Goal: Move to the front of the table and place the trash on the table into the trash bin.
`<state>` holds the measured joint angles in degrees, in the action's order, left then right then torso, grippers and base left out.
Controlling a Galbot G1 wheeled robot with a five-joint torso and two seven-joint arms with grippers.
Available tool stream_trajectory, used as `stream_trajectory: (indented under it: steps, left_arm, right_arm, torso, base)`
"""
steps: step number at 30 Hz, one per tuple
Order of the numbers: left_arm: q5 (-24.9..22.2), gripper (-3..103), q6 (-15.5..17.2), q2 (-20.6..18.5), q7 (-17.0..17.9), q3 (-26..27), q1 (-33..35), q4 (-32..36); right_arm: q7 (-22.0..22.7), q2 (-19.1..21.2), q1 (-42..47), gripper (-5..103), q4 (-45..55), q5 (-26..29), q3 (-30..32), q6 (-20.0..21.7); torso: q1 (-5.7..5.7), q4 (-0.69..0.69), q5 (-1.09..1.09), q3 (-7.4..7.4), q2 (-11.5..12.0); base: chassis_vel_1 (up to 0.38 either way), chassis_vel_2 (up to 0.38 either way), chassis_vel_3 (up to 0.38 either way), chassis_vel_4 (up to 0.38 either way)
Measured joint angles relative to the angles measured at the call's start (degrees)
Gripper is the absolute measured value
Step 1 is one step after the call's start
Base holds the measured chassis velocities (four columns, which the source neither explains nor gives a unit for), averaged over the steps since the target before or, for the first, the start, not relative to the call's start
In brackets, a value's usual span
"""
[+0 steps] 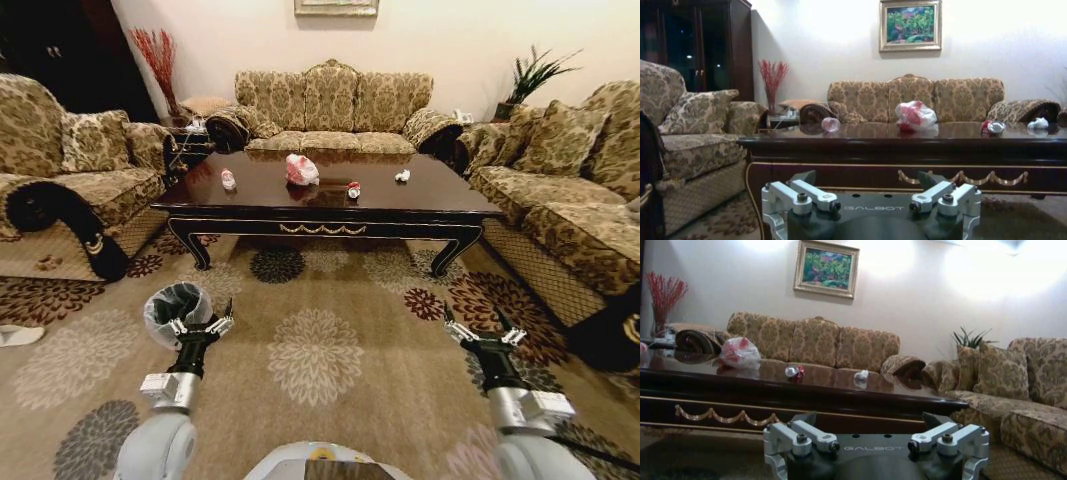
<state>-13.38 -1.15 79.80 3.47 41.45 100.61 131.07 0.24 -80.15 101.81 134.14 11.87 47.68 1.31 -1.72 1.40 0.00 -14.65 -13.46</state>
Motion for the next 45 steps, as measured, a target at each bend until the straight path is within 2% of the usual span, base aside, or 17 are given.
stream_trajectory:
  steps: [22, 45]
  left_arm:
    - [-0.37, 100, 0.18, -0.72, 0.32, 0.02, -1.25, -1.56]
    - [1.97, 100, -0.95, 0.34, 0.12, -0.01, 0.51, -0.53]
  right_arm:
    - [0.73, -0.15, -1.01, 100, -0.60, 0.06, 0.31, 0.37]
    - [0.48, -0.31, -0.86, 100, -1.36, 0.04, 0.02, -0.38]
  torso:
    - [0.00, 0.00, 0.00, 0.00, 0.00]
    - [0.00, 0.00, 0.01, 0.00, 0.00]
  base:
    - [0.000, 0.000, 0.000, 0.000]
    - [0.024, 0.020, -0.024, -0.023]
